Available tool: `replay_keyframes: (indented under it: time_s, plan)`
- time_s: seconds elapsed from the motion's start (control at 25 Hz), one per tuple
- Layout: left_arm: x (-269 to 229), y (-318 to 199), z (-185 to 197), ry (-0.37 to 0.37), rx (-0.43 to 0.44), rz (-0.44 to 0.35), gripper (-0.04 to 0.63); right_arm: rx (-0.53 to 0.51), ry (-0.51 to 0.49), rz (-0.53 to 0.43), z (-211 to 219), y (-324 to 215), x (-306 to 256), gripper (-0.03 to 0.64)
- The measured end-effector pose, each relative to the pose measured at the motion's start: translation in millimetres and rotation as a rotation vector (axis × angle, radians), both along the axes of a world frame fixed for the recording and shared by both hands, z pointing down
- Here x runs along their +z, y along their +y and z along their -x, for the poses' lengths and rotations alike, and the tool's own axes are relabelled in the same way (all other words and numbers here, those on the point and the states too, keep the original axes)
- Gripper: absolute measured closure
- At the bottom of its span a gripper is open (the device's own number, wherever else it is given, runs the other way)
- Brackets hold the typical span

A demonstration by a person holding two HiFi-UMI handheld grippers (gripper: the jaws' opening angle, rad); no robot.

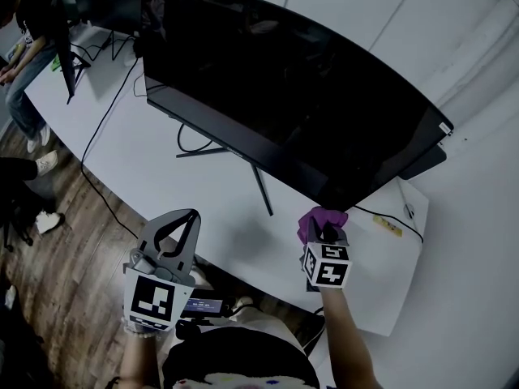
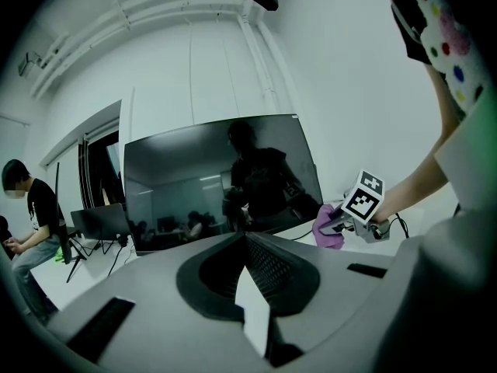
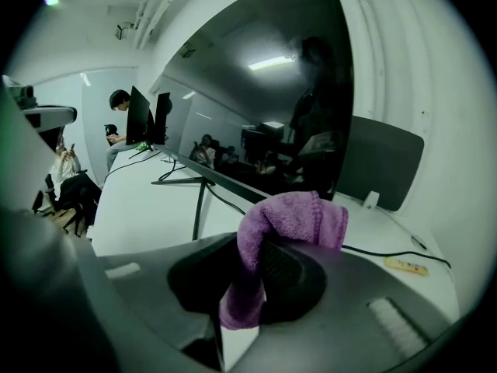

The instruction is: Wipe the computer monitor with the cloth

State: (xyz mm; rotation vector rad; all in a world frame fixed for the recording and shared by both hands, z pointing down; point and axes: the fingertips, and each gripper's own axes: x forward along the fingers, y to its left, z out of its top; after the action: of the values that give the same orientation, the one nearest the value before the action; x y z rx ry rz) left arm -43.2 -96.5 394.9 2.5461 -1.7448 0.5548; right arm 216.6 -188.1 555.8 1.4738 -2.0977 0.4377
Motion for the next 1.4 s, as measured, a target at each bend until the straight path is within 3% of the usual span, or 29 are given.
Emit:
replay_keyframes:
  time_s: [1.4]
  plan:
    - [4, -56, 132, -0.001, -0.045, 0.029, 0.589, -0.179, 0.05, 0.033, 170, -51, -3, 0.545]
